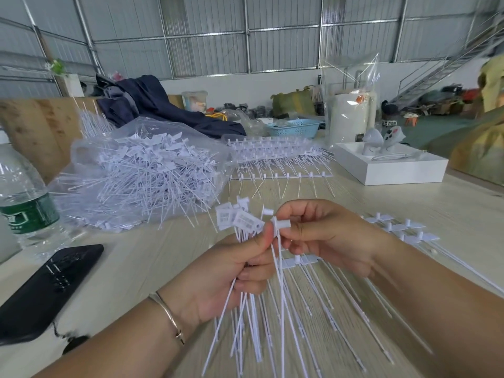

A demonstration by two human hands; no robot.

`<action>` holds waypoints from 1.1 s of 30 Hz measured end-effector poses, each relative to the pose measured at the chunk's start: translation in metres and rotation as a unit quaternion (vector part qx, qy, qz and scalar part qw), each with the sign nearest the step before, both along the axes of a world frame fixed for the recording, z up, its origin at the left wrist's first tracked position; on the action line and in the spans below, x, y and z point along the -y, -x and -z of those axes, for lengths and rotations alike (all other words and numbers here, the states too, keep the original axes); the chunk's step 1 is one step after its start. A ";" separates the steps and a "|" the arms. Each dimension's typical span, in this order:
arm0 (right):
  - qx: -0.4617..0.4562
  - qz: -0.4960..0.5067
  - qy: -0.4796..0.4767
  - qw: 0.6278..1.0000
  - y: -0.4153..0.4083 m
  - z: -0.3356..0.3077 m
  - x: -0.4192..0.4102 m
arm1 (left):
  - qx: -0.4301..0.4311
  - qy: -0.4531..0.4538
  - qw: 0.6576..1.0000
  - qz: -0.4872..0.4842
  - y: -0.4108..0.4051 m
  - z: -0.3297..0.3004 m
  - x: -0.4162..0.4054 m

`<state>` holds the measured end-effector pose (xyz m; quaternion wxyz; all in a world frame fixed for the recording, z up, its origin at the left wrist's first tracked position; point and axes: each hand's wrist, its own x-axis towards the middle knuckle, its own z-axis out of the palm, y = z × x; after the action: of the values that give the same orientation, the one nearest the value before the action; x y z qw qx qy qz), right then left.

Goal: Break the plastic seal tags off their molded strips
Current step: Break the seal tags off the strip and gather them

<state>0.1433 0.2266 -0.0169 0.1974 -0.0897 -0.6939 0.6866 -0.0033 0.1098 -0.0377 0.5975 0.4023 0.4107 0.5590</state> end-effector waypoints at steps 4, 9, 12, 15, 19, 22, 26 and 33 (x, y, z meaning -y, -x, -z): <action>-0.010 0.050 -0.042 0.998 -0.001 -0.005 -0.001 | -0.023 -0.031 0.994 -0.105 -0.004 -0.003 -0.001; -0.036 0.128 -0.083 0.988 0.001 -0.007 0.002 | -0.107 -0.048 0.956 -0.267 -0.003 -0.001 -0.005; -0.043 0.135 -0.106 0.984 0.003 -0.007 0.004 | -0.143 -0.070 0.954 -0.255 -0.006 0.001 -0.005; -0.041 0.142 -0.127 0.981 0.002 -0.007 0.003 | -0.159 -0.078 0.961 -0.210 -0.006 0.003 -0.004; -0.028 0.140 -0.125 0.982 -0.002 -0.010 -0.002 | -0.116 -0.052 0.984 -0.128 -0.003 -0.003 -0.002; -0.001 0.106 -0.120 0.987 -0.007 -0.014 -0.009 | -0.128 -0.028 0.989 -0.066 -0.001 -0.009 -0.001; 0.068 0.027 -0.143 0.987 -0.018 -0.020 -0.019 | -0.164 0.000 0.986 -0.004 -0.001 -0.013 0.001; 0.089 0.145 -0.146 0.974 -0.028 -0.017 -0.036 | -0.126 0.013 0.991 -0.032 0.002 -0.011 0.002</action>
<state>0.1709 0.2627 0.0005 0.2432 -0.2205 -0.7812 0.5310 -0.0050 0.1082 -0.0264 0.5281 0.4487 0.5026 0.5169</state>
